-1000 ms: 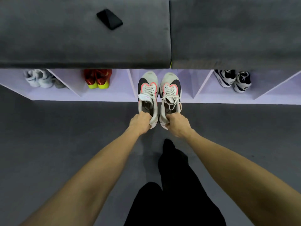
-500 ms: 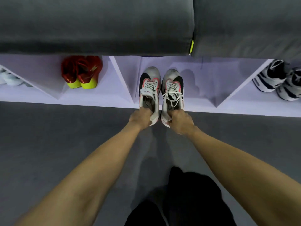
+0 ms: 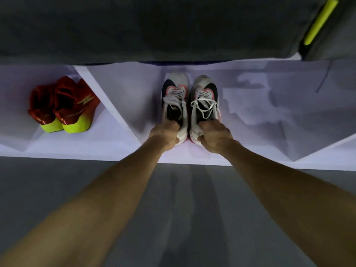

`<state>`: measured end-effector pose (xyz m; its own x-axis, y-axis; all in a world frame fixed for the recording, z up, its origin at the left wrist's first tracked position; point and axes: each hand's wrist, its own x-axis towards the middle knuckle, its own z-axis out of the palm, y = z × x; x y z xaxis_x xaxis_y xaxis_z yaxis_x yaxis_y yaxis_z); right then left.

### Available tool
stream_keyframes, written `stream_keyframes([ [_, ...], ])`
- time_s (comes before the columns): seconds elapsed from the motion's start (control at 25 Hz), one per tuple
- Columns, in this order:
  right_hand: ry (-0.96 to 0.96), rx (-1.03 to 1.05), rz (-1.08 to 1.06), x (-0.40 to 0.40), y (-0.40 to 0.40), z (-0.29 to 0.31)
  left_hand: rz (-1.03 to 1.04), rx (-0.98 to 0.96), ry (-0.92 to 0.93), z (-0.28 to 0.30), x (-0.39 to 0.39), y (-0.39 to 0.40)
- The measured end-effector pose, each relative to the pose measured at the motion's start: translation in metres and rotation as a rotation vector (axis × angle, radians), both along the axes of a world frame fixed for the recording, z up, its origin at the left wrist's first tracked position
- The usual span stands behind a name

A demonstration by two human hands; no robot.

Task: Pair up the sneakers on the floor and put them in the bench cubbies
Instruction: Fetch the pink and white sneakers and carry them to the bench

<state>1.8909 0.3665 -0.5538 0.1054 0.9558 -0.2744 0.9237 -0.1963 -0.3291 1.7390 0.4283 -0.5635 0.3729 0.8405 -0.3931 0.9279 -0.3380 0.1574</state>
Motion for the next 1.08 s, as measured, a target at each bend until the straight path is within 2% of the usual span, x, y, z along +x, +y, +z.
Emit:
stream_keyframes([
  [0.28,0.01,0.004,0.046,0.008,0.044,-0.004,-0.028,0.098,-0.032,0.012,0.011,0.039],
  [0.4,0.014,0.012,0.068,0.009,0.037,-0.003,-0.02,0.142,-0.012,0.014,0.006,0.032],
  [0.56,-0.031,0.059,0.072,0.004,0.004,0.013,0.002,0.072,-0.011,0.027,-0.001,-0.004],
  [0.72,-0.065,0.021,0.089,-0.008,-0.069,0.047,0.011,0.002,0.006,0.059,-0.022,-0.082],
  [0.88,-0.055,-0.226,0.118,-0.041,-0.176,0.093,-0.072,-0.126,0.118,0.108,-0.055,-0.186],
  [1.08,-0.046,-0.401,0.17,-0.095,-0.331,0.204,-0.105,-0.246,0.18,0.219,-0.113,-0.336],
])
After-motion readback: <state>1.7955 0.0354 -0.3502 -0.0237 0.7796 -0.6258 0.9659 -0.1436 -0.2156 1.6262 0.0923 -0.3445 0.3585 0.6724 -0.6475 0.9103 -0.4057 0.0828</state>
